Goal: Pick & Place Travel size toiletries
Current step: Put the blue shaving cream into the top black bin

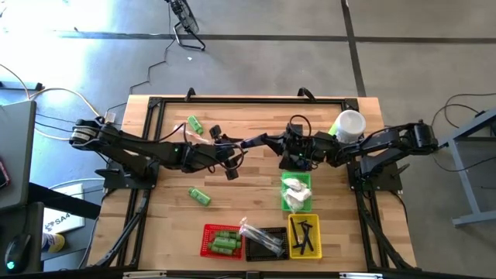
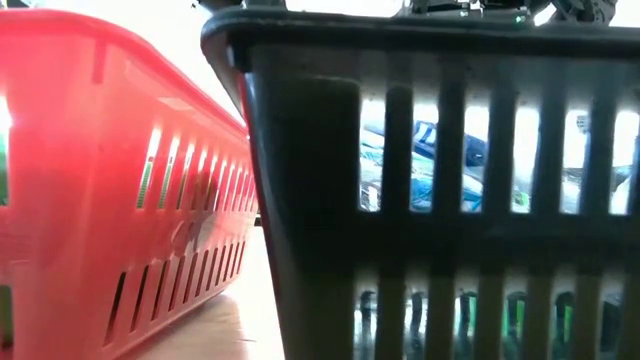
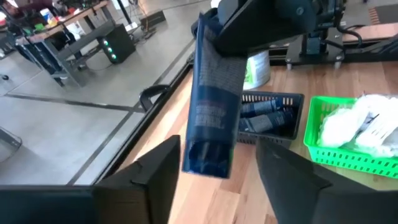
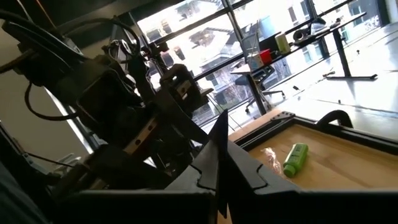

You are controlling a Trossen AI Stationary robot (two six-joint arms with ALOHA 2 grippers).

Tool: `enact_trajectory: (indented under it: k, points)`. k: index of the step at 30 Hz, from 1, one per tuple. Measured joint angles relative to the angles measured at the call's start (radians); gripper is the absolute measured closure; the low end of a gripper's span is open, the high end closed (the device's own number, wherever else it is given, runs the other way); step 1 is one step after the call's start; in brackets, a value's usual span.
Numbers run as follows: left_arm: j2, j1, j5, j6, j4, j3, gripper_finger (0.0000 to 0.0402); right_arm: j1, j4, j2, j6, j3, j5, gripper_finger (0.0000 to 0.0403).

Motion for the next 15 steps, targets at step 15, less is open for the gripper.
enact_trajectory:
  k: [15]
  points:
    - [-0.091,0.0,0.002,-0.072,-0.154,0.023,0.017,0.0,-0.423,-0.232,-0.081,0.0,0.121,0.0399]
